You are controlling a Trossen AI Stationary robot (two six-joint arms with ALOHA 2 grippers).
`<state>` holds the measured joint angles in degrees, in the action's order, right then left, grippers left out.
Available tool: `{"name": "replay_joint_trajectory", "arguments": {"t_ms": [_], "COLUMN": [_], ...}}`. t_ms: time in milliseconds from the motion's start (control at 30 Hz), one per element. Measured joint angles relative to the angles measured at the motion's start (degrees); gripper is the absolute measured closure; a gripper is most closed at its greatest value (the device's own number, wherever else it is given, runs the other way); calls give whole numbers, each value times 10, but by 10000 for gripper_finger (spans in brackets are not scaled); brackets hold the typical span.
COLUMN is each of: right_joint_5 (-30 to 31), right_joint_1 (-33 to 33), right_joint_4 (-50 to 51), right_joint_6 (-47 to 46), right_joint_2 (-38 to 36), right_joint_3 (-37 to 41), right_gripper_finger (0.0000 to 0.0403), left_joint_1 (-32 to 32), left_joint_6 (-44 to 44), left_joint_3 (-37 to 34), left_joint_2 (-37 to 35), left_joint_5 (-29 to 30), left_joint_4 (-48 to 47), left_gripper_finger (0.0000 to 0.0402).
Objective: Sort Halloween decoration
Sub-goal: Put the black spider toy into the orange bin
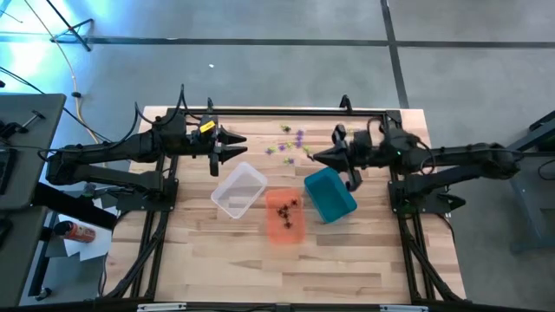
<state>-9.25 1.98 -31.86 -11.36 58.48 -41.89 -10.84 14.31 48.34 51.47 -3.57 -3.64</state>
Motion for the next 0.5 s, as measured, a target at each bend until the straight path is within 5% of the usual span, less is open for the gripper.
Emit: {"name": "replay_joint_trajectory", "arguments": {"t_ms": [500], "right_joint_5": [27], "right_joint_1": [-14], "right_joint_4": [-18], "right_joint_6": [-12], "right_joint_2": [12], "right_joint_3": [7], "right_gripper_finger": [403], "left_joint_1": [0], "left_joint_6": [0], "left_joint_3": [0], "left_joint_2": [0], "left_joint_5": [24], "left_joint_4": [1], "left_gripper_finger": [250]}}
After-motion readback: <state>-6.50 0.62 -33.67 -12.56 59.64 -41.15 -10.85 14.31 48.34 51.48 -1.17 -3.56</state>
